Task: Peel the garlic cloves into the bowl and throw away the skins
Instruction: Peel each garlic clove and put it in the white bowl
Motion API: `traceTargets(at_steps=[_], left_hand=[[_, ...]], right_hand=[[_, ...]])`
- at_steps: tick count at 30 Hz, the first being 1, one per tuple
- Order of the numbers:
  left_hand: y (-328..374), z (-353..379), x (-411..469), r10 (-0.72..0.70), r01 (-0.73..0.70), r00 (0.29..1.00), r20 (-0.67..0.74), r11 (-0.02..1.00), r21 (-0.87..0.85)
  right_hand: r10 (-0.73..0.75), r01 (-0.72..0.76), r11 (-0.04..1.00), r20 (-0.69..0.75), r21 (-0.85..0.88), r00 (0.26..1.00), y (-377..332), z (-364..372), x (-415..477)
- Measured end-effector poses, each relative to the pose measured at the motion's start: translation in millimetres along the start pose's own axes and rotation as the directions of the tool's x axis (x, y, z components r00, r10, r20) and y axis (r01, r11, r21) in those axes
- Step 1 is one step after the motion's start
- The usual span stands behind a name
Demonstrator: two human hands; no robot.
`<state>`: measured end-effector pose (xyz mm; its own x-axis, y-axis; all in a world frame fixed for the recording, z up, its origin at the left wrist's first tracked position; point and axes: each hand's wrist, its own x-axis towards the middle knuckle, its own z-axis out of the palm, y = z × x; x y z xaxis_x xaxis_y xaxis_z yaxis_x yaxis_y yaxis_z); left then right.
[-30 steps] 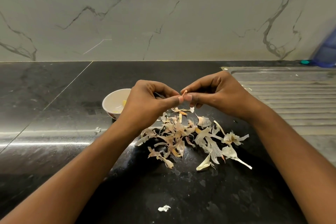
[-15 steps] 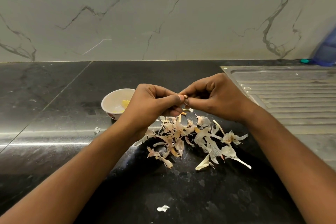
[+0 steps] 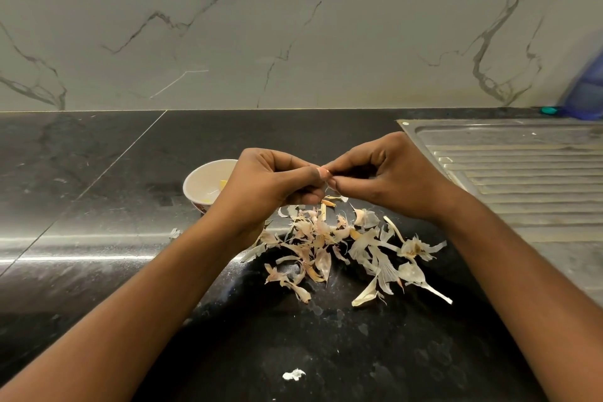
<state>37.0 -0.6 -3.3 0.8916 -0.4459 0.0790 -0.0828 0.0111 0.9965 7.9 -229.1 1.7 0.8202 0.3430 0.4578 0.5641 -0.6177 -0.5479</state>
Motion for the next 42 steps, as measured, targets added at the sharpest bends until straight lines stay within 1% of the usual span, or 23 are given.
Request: traceTargets(at_steps=[3,9,13,17,21,24,27,30,32,35,42], left_hand=[[-1.4,0.1,0.7,-0.001,0.001,1.0,-0.014,1.0,0.011],[-6.1,0.9,2.3,0.063,-0.059,0.997,-0.055,0.996,0.071],[-7.3,1.2,2.8,0.11,-0.102,0.992,-0.068,0.988,0.112],[-9.0,3.6,3.6,0.116,-0.109,0.991,-0.072,0.99,0.095],[-8.2,5.5,4.5,0.092,-0.088,0.994,-0.061,0.994,0.061],[-7.0,3.9,6.1,0.072,-0.07,0.995,-0.063,0.997,0.045],[-7.1,1.9,7.0,0.064,-0.061,0.995,-0.078,0.997,0.037],[-7.2,1.8,6.8,0.066,-0.061,0.994,-0.083,0.997,0.056],[-7.7,1.6,7.3,0.07,-0.064,0.993,-0.093,0.996,0.067],[-8.5,0.0,7.7,0.069,-0.062,0.991,-0.117,0.996,0.062],[-4.5,-0.9,5.4,0.054,-0.062,0.987,-0.149,0.997,-0.047]], right_hand=[[-0.025,0.025,0.999,0.005,-0.037,1.0,0.0,1.6,0.4],[-0.064,0.065,0.995,0.016,-0.082,0.998,1.0,3.8,1.2],[-0.073,0.075,0.994,0.025,-0.074,0.997,-0.6,4.6,1.0],[-0.077,0.077,0.996,0.009,-0.054,0.997,-1.4,3.1,1.0],[-0.035,0.036,0.999,-0.019,0.015,0.999,-0.4,2.9,0.3],[0.015,-0.007,0.988,-0.053,0.152,0.998,0.8,1.4,-0.3],[0.074,-0.03,0.947,-0.126,0.321,0.989,2.4,-3.6,-0.3],[0.109,-0.041,0.908,-0.14,0.417,0.984,2.7,-6.2,-0.9],[0.118,-0.054,0.897,-0.12,0.439,0.986,2.3,-6.5,-1.7],[0.116,-0.059,0.903,-0.109,0.426,0.987,2.9,-6.8,-2.0],[0.131,-0.108,0.92,-0.036,0.376,0.991,6.0,-7.3,-1.0]])
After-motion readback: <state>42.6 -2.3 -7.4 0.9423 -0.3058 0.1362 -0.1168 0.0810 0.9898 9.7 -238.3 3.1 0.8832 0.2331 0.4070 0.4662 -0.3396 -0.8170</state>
